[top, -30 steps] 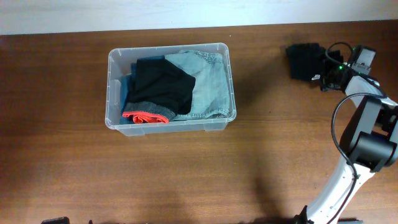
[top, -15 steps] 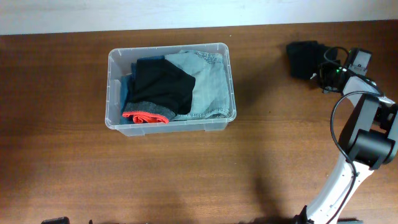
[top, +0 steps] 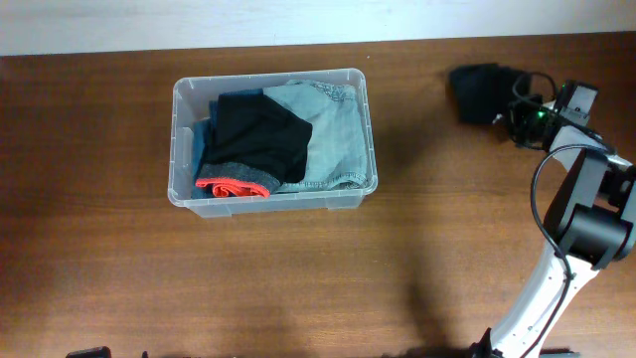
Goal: Pack container
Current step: 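Lift the Nike garment and carry it left over the container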
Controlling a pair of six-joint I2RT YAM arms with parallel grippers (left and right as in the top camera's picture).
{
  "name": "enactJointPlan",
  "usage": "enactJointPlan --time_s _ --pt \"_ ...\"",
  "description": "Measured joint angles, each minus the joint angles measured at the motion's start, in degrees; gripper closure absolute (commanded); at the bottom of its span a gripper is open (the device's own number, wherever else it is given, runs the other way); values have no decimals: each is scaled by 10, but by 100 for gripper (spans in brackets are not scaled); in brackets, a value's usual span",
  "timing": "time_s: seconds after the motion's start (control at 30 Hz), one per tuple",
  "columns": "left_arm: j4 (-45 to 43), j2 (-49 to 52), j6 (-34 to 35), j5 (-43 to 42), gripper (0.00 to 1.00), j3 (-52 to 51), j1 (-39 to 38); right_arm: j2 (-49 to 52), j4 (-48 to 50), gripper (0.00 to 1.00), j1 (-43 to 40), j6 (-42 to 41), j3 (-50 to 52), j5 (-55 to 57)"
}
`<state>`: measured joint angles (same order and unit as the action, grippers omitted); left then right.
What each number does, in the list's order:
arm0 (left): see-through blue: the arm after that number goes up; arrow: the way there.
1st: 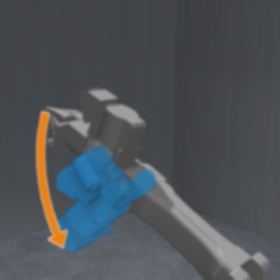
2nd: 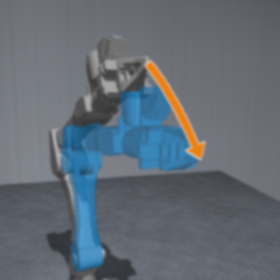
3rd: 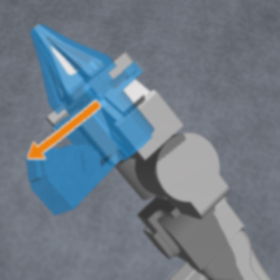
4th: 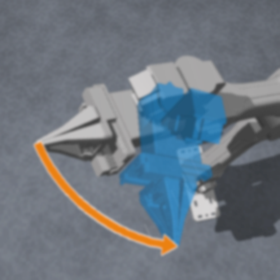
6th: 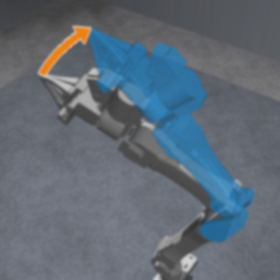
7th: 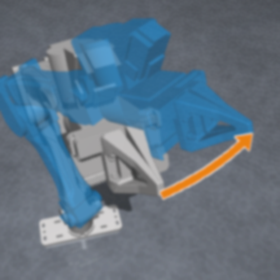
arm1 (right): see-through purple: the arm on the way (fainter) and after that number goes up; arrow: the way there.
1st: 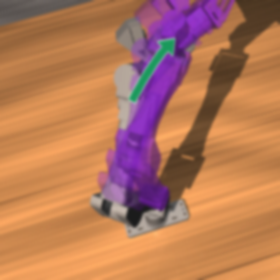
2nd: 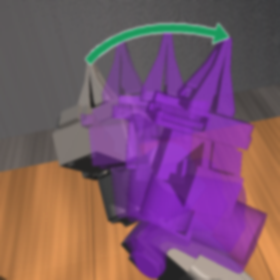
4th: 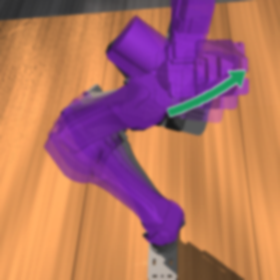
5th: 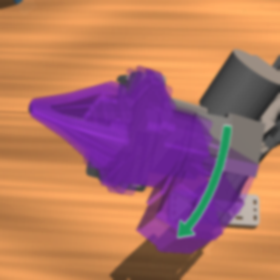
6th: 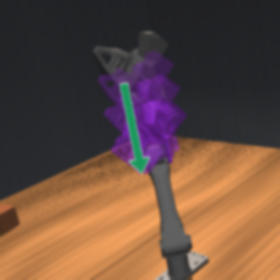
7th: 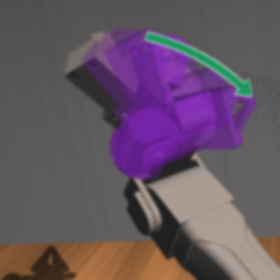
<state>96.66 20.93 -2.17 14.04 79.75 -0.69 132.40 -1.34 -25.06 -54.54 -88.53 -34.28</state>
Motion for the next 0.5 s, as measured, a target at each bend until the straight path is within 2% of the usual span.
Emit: enactJointPlan --time_s 0.1,0.27,0.5 --pt "0 0 0 0 1 0 0 -1 117 96 0 -20 1 -104" --pt "0 0 0 0 1 0 0 -24 321 96 13 -125 -22 -269" --pt "0 0 0 0 0 0 0 -115 520 96 91 -296 -61 -380"
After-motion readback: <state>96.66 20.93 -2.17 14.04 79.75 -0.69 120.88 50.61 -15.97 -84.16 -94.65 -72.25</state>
